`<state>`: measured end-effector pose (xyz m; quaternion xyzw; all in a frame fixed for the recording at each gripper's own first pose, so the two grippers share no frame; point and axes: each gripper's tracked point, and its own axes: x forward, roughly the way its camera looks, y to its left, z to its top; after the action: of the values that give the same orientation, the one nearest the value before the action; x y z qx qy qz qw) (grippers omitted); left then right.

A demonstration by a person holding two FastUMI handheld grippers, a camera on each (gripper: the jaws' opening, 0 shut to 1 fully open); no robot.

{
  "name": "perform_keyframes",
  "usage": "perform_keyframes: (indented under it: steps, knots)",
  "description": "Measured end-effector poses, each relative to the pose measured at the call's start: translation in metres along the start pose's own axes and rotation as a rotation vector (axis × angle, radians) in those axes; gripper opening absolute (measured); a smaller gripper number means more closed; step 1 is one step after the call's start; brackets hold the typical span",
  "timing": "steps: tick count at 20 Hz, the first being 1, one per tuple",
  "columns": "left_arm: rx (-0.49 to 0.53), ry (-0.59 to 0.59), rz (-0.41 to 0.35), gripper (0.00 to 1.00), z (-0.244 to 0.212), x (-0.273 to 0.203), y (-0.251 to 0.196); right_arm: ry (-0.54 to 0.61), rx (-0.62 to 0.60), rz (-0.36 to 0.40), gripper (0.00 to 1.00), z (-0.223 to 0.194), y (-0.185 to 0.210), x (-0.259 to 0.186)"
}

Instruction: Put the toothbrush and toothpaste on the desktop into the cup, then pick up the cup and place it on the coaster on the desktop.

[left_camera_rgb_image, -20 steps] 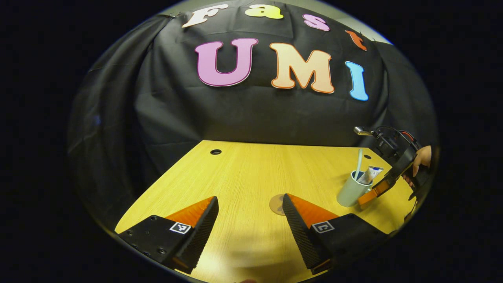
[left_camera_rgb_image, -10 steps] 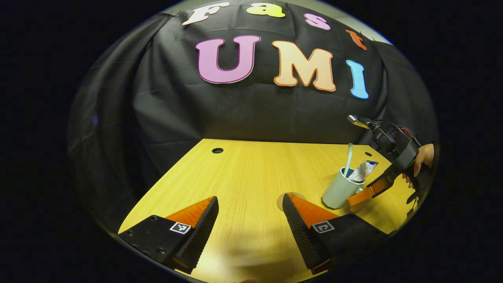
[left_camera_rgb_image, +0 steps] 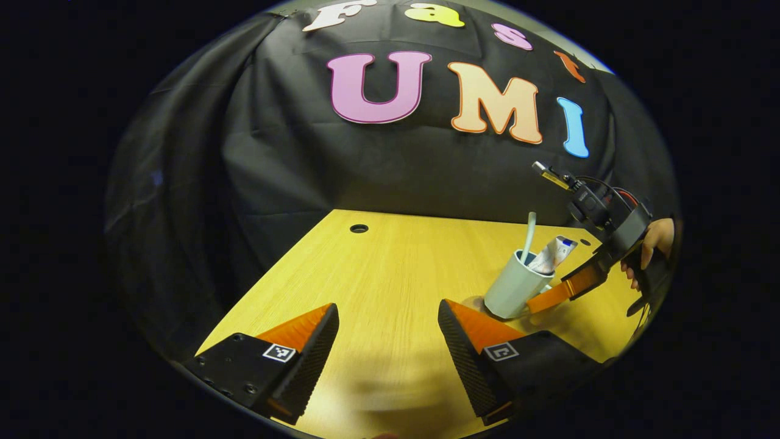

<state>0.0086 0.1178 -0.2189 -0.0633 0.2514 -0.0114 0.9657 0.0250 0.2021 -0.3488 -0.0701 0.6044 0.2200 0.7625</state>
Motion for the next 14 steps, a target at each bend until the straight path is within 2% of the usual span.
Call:
perform_keyframes:
  steps: [4,5,7,8,9,10,11,12,13,14]
  knots:
    - [-0.018,0.006,0.024,0.95,-0.003,0.003,0.015,-0.001,-0.055,-0.022,0.27,0.007,0.006,0.005]
    - [-0.022,0.005,0.027,0.95,-0.003,0.003,0.017,0.006,-0.071,-0.037,0.22,0.005,0.003,0.001]
    - [-0.028,0.009,0.025,0.95,-0.005,0.006,0.017,0.011,-0.093,-0.051,0.23,0.006,0.003,0.0]
    - [-0.031,0.01,0.023,0.95,-0.005,0.006,0.016,0.013,-0.102,-0.06,0.27,0.005,0.003,0.0]
    - [-0.034,0.011,0.022,0.96,-0.005,0.008,0.016,0.01,-0.118,-0.071,0.22,0.005,0.002,0.002]
    - [-0.037,0.012,0.019,0.95,-0.006,0.009,0.014,0.011,-0.133,-0.081,0.27,0.006,0.001,0.001]
    - [-0.039,0.015,0.016,0.96,-0.006,0.01,0.012,0.013,-0.145,-0.083,0.23,0.006,0.001,-0.001]
    - [-0.038,0.015,0.011,0.95,-0.006,0.011,0.01,0.013,-0.151,-0.07,0.24,0.006,0.003,-0.001]
    - [-0.037,0.012,0.006,0.95,-0.005,0.012,0.008,0.004,-0.157,-0.063,0.27,0.007,0.005,-0.001]
    - [-0.036,0.009,-0.002,0.95,-0.003,0.013,0.004,-0.005,-0.16,-0.052,0.39,0.008,0.007,-0.004]
